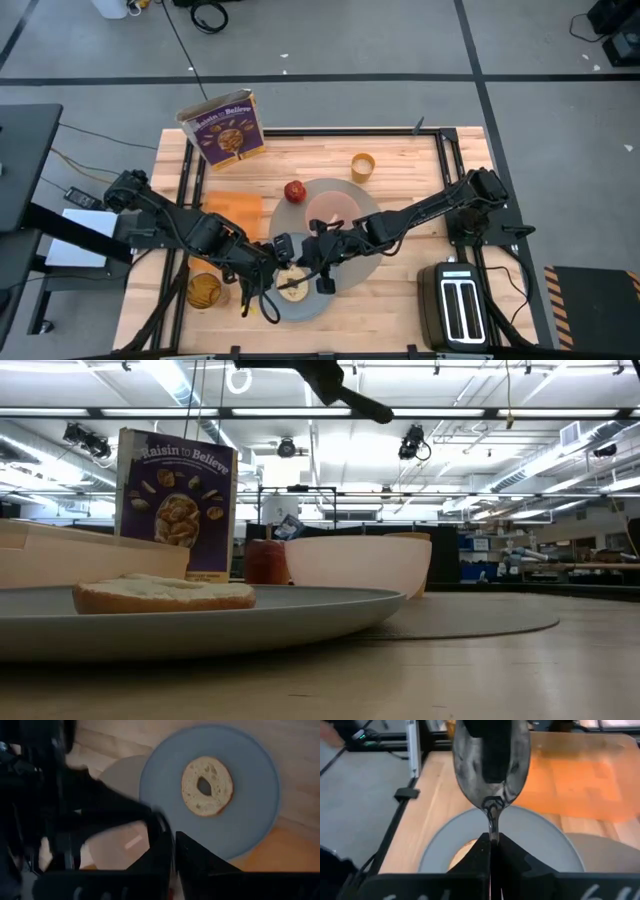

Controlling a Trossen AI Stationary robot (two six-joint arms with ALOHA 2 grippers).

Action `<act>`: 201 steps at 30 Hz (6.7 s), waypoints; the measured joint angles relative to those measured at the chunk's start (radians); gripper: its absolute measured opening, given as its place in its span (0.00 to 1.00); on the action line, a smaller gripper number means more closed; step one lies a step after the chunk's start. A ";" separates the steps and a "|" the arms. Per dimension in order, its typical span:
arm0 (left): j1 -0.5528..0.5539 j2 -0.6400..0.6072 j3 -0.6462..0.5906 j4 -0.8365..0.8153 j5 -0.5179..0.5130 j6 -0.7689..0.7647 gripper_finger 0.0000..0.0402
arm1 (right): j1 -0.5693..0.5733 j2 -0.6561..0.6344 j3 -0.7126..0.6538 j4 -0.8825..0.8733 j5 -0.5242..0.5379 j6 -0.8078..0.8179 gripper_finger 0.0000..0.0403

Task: Arrange a breakfast setting
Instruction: Put the black spoon on the gray placemat to the right of the pink bowl, then pour the cereal from the cereal box into a pink bowl

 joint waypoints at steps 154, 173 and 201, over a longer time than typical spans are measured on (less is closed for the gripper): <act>1.474 -0.053 0.082 -0.038 0.163 -0.525 0.58 | 0.064 -0.573 -0.014 -0.776 0.280 0.631 0.35; 1.393 -0.047 0.053 -0.121 0.189 -0.563 0.03 | -0.038 -0.577 -0.014 -0.543 0.276 0.208 0.35; 1.158 -0.243 0.644 -0.219 0.625 -0.782 0.01 | -0.478 -0.605 -0.413 0.172 -0.093 0.062 0.88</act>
